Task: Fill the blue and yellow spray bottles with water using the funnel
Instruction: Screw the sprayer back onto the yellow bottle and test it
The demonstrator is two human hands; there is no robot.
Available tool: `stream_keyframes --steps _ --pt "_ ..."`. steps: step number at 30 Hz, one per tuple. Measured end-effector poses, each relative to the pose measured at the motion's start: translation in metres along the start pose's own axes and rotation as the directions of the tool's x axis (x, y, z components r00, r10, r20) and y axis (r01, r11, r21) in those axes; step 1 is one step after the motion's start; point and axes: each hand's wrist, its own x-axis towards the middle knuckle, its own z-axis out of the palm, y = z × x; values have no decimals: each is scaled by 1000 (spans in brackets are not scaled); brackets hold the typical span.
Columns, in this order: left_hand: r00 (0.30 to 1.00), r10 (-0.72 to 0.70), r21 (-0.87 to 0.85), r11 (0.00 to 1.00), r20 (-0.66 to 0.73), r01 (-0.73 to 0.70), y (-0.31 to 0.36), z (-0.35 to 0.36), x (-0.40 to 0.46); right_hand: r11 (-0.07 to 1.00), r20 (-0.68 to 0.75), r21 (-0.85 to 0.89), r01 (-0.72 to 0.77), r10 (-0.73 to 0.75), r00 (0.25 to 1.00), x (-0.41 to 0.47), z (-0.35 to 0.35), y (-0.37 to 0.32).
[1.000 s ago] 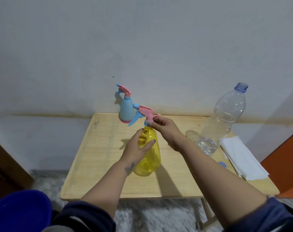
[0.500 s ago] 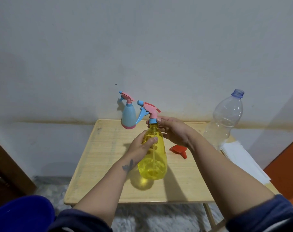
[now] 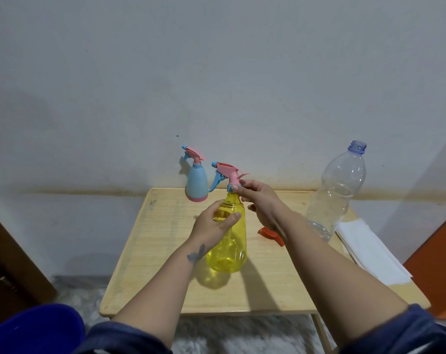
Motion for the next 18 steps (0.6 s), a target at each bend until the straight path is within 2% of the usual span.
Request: stream_keyframes --steps 2,5,8,12,18 --pt "1000 -2 21 1000 3 2 1 0 -1 1000 34 16 -19 18 999 2 0 0" --pt "999 -25 35 999 36 23 0 -2 -2 998 169 -37 -47 53 984 2 -4 -6" --pt "997 -29 16 999 72 28 -1 -6 -3 995 212 -96 -19 40 977 1 -10 -12" --pt "994 -50 25 999 93 48 -1 -6 -3 996 198 -90 14 4 980 0 -13 -17" --pt "999 -34 3 999 32 34 3 -7 -4 991 152 -124 49 -30 988 -5 -12 -24"
